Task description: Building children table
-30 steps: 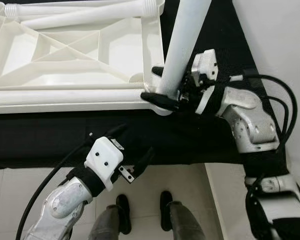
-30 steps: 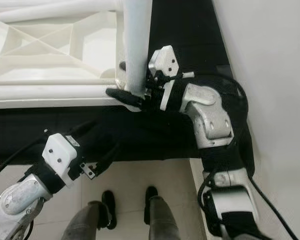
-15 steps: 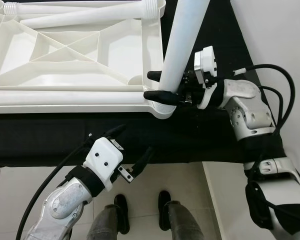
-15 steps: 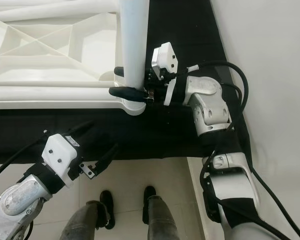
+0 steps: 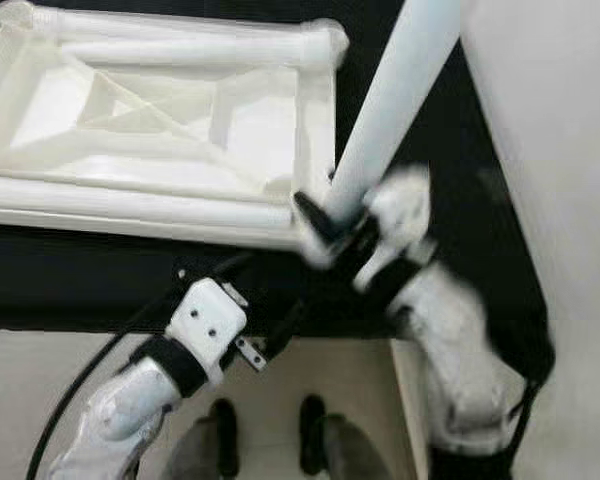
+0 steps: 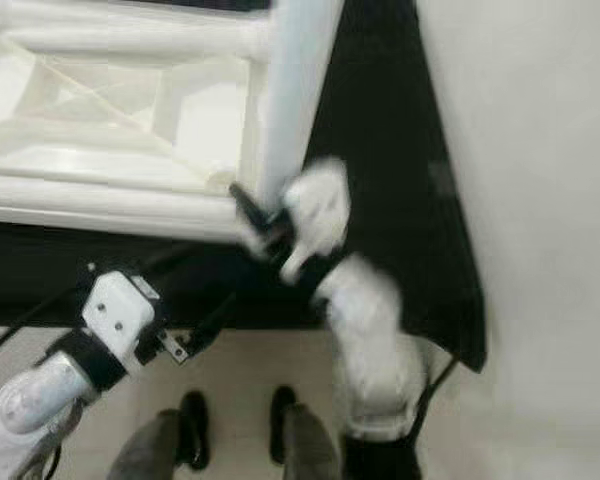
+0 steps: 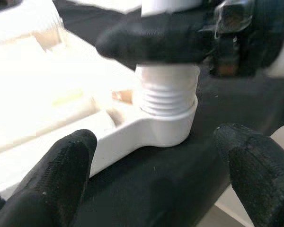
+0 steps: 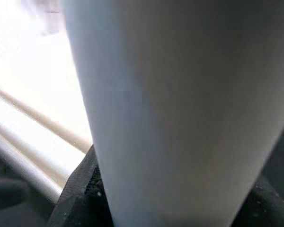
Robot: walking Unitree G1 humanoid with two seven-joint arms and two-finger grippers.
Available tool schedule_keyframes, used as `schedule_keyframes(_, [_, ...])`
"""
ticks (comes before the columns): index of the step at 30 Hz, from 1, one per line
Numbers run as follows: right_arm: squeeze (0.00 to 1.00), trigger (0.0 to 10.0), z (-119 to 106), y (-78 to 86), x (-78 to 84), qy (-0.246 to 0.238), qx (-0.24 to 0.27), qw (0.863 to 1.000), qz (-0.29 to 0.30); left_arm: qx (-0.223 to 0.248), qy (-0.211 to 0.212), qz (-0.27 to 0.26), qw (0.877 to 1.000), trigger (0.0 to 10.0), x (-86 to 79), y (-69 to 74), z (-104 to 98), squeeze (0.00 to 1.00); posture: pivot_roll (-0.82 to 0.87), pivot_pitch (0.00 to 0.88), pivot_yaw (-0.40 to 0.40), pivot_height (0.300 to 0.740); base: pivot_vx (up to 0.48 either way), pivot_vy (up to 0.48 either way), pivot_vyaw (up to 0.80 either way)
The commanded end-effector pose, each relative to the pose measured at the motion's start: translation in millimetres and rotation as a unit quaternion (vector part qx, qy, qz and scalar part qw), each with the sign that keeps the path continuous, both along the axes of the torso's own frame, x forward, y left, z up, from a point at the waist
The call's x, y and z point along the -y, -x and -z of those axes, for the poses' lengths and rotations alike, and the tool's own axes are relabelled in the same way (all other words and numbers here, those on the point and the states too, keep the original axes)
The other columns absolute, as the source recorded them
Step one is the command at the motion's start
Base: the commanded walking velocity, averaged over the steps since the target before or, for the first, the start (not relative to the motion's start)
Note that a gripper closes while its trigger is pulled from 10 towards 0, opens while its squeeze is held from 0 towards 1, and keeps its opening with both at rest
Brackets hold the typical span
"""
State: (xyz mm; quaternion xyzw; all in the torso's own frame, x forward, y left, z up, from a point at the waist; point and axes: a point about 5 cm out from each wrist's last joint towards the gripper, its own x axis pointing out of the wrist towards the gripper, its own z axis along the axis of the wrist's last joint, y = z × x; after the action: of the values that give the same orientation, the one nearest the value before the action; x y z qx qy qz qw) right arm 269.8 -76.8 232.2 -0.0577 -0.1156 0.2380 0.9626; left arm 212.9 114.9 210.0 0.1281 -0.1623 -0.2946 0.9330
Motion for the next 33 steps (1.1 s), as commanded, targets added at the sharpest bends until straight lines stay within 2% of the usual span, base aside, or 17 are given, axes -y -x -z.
schedule_keyframes(1, [0.0,0.0,62.1,-16.6,9.1,0.047,-0.159,0.985,0.05,-0.019,-0.001,0.003,1.0,10.0,1.0,3.4,6.5,0.0,0.11,0.43,-0.054,0.74,0.0,0.0,0.0])
schedule_keyframes(7, [0.0,0.0,55.0,-36.0,3.7,0.039,-0.146,0.987,0.045,-0.018,-0.003,0.008,1.0,10.0,-0.3,2.5,6.4,0.0,0.1,0.42,-0.052,0.74,0.0,0.0,0.0])
schedule_keyframes(8, [0.0,10.0,51.6,-42.2,3.5,0.034,-0.138,0.989,0.045,-0.015,-0.002,0.003,1.0,10.0,-2.3,0.1,5.2,0.0,0.1,0.416,-0.054,0.74,0.0,0.0,0.0])
schedule_keyframes(9, [0.0,10.0,47.9,-49.2,6.2,0.031,-0.13,0.99,0.048,-0.011,-0.001,-0.001,1.0,10.0,-3.3,-2.0,3.9,0.0,0.1,0.414,-0.057,0.74,0.0,0.0,0.0])
schedule_keyframes(12, [0.0,10.0,42.7,-51.2,7.4,0.017,-0.125,0.991,0.05,-0.009,0.001,-0.003,1.0,10.0,-3.4,-2.9,3.4,0.0,0.1,0.412,-0.057,0.74,0.0,0.0,0.0])
schedule_keyframes(13, [1.0,10.0,36.8,-52.9,7.9,0.003,-0.114,0.992,0.047,-0.009,0.001,-0.003,1.0,10.0,-2.8,-2.9,3.8,0.0,0.1,0.408,-0.056,0.74,0.0,0.0,0.0])
schedule_keyframes(14, [1.0,10.0,28.8,-52.1,4.8,-0.018,-0.106,0.994,0.024,-0.011,0.002,-0.002,1.0,10.0,-1.3,-2.0,5.0,0.0,0.1,0.404,-0.057,0.74,0.0,0.0,0.0])
schedule_keyframes(15, [1.0,10.0,28.8,-52.1,4.8,-0.018,-0.106,0.994,0.024,-0.011,0.002,-0.002,1.0,10.0,-1.3,-2.0,5.0,0.0,0.1,0.404,-0.057,0.74,0.0,0.0,0.0])
schedule_keyframes(16, [1.0,10.0,17.0,-52.8,2.1,-0.034,-0.085,0.996,-0.019,-0.012,0.003,0.0,1.0,10.0,0.2,-1.2,6.1,0.0,0.11,0.399,-0.06,0.74,0.0,0.0,0.0])
schedule_keyframes(18, [1.0,10.0,0.3,-55.5,-1.3,-0.028,-0.057,0.992,-0.105,-0.014,0.003,0.0,1.0,10.0,1.2,-1.3,7.2,0.0,0.11,0.397,-0.063,0.74,0.0,0.0,0.0])
schedule_keyframes(19, [0.0,10.0,-9.0,-58.4,0.9,-0.02,-0.042,0.989,-0.139,-0.013,0.003,-0.002,1.0,10.0,0.8,-1.8,7.1,0.0,0.11,0.394,-0.068,0.74,0.0,0.0,0.0])
schedule_keyframes(21, [0.0,10.0,-14.5,-60.0,2.6,-0.016,-0.034,0.987,-0.156,-0.012,0.002,-0.003,1.0,10.0,0.4,-2.2,7.0,0.0,0.11,0.394,-0.068,0.74,0.0,0.0,0.0])
schedule_keyframes(22, [0.0,10.0,-24.3,-62.2,5.3,-0.006,-0.017,0.981,-0.191,-0.011,0.002,-0.006,1.0,10.0,-0.7,-2.5,6.5,0.0,0.12,0.389,-0.074,0.74,0.0,0.0,0.0])
schedule_keyframes(23, [0.0,10.0,-24.3,-62.2,5.3,-0.006,-0.017,0.981,-0.191,-0.011,0.002,-0.006,1.0,10.0,-0.7,-2.5,6.5,0.0,0.12,0.389,-0.074,0.74,0.0,0.0,0.0])
schedule_keyframes(25, [0.0,10.0,-38.1,-64.6,10.2,0.034,0.02,0.967,-0.253,-0.009,0.003,-0.011,1.0,10.0,-2.4,-2.6,6.3,0.0,0.12,0.387,-0.078,0.74,0.0,0.0,0.0])
schedule_keyframes(27, [0.0,10.0,-43.0,-66.7,13.6,0.063,0.033,0.951,-0.3,-0.01,0.004,-0.014,1.0,10.0,-2.5,-2.8,7.1,0.0,0.12,0.385,-0.089,0.74,0.0,0.0,0.0])
schedule_keyframes(33, [0.0,10.0,-46.4,-72.5,19.3,0.084,0.03,0.937,-0.338,-0.008,0.005,-0.018,1.0,10.0,-2.4,-2.3,7.2,0.0,0.13,0.381,-0.094,0.74,0.0,0.0,0.0])
